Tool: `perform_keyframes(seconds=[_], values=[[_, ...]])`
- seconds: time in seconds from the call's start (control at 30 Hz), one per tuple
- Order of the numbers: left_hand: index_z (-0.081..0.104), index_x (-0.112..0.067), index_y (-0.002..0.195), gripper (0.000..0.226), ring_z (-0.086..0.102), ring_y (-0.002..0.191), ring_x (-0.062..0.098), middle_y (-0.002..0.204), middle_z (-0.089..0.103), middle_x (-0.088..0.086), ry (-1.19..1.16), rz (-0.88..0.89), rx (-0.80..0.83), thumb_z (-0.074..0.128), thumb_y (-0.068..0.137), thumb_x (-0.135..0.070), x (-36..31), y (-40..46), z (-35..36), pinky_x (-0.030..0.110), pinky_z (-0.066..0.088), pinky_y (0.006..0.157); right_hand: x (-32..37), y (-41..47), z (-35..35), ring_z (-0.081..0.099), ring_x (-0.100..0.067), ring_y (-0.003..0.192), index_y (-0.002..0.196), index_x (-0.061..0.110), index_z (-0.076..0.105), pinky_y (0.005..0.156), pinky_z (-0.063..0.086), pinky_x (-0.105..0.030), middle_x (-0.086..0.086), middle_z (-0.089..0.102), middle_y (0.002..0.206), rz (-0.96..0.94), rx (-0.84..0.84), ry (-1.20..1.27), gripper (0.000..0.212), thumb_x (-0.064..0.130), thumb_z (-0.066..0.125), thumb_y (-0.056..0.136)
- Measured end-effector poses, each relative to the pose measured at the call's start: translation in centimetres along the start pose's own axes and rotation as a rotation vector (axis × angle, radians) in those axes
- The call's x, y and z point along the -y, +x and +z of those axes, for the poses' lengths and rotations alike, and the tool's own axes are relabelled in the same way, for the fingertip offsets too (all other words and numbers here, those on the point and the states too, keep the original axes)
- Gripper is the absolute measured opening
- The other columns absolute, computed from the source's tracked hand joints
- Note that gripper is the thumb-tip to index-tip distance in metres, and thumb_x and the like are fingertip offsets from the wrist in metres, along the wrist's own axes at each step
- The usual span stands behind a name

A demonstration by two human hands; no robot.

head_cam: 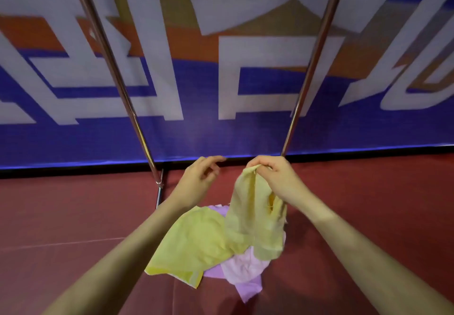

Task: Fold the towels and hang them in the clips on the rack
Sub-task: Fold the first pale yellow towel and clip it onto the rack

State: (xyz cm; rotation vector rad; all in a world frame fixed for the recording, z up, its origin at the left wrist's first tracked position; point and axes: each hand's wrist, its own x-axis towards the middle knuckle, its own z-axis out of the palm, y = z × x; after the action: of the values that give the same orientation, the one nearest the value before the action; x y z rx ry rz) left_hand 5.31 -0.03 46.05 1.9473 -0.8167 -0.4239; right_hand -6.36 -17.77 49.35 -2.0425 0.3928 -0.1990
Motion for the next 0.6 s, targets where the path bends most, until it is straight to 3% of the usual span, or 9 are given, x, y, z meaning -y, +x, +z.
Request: perform_keyframes(seconds=[0.07, 0.17, 0.3, 0.37, 0.4, 0.47, 0.6], values=[[0.059, -0.027, 0.122, 0.037, 0.054, 0.082, 0.012, 0.102, 0.054, -0.004, -0.027, 0.029, 0.085, 0.059, 0.090, -0.007, -5.8, 0.2, -3.5, 0.014, 0.043, 0.080, 5.9, -0.1, -3.4, 0.061, -0.037, 0.077, 0.073, 0.030, 0.070, 0.073, 0.048, -0.041, -0.010, 0.070, 0.079, -0.015, 0.011, -0.036, 0.029, 0.014, 0.047, 0.076], [0.057, -0.034, 0.123, 0.044, 0.053, 0.098, 0.003, 0.111, 0.054, -0.013, 0.005, 0.073, 0.183, 0.071, 0.083, -0.020, -13.5, 0.3, -7.9, 0.007, 0.041, 0.080, 14.8, -0.4, -8.4, 0.051, -0.027, 0.065, 0.076, 0.034, 0.071, 0.063, 0.037, -0.034, -0.027, 0.065, 0.081, -0.055, -0.018, -0.050, 0.026, 0.023, 0.047, 0.074], [0.060, -0.030, 0.119, 0.041, 0.052, 0.105, 0.005, 0.116, 0.055, -0.010, 0.035, 0.095, 0.235, 0.073, 0.081, -0.028, -23.0, 0.3, -12.6, 0.004, 0.038, 0.081, 25.9, -1.2, -14.6, 0.051, -0.021, 0.066, 0.077, 0.030, 0.070, 0.064, 0.036, -0.031, -0.026, 0.065, 0.080, -0.144, -0.023, -0.073, 0.022, 0.022, 0.049, 0.077], [0.061, -0.027, 0.119, 0.038, 0.052, 0.105, 0.006, 0.116, 0.056, -0.010, 0.020, 0.111, 0.228, 0.072, 0.082, -0.028, -26.9, 0.5, -14.3, 0.004, 0.039, 0.081, 30.3, -1.4, -16.9, 0.056, -0.014, 0.070, 0.076, 0.028, 0.070, 0.066, 0.041, -0.028, -0.015, 0.068, 0.079, -0.213, -0.013, -0.084, 0.024, 0.014, 0.051, 0.082], [0.061, -0.026, 0.117, 0.037, 0.052, 0.104, 0.005, 0.114, 0.057, -0.013, 0.008, 0.109, 0.221, 0.072, 0.082, -0.028, -29.2, 0.6, -15.4, 0.006, 0.040, 0.081, 32.7, -1.5, -18.2, 0.057, -0.009, 0.071, 0.076, 0.028, 0.069, 0.068, 0.043, -0.027, -0.009, 0.069, 0.078, -0.242, -0.016, -0.087, 0.024, 0.012, 0.052, 0.082], [0.063, -0.026, 0.105, 0.027, 0.054, 0.098, 0.003, 0.104, 0.059, -0.018, -0.023, 0.124, 0.205, 0.074, 0.080, -0.026, -32.7, 0.9, -17.3, 0.016, 0.043, 0.081, 36.6, -1.8, -20.1, 0.055, -0.014, 0.071, 0.079, 0.028, 0.068, 0.069, 0.042, -0.030, -0.015, 0.067, 0.080, -0.287, -0.039, -0.094, 0.018, 0.017, 0.054, 0.079], [0.052, -0.019, 0.081, 0.026, 0.058, 0.086, 0.015, 0.087, 0.061, 0.000, -0.180, 0.172, 0.201, 0.078, 0.076, -0.013, -37.0, 1.2, -20.3, 0.038, 0.049, 0.087, 42.2, -1.6, -22.4, 0.049, -0.021, 0.065, 0.082, 0.026, 0.066, 0.063, 0.039, -0.033, -0.026, 0.060, 0.077, -0.384, -0.091, -0.101, 0.014, 0.016, 0.057, 0.081]])
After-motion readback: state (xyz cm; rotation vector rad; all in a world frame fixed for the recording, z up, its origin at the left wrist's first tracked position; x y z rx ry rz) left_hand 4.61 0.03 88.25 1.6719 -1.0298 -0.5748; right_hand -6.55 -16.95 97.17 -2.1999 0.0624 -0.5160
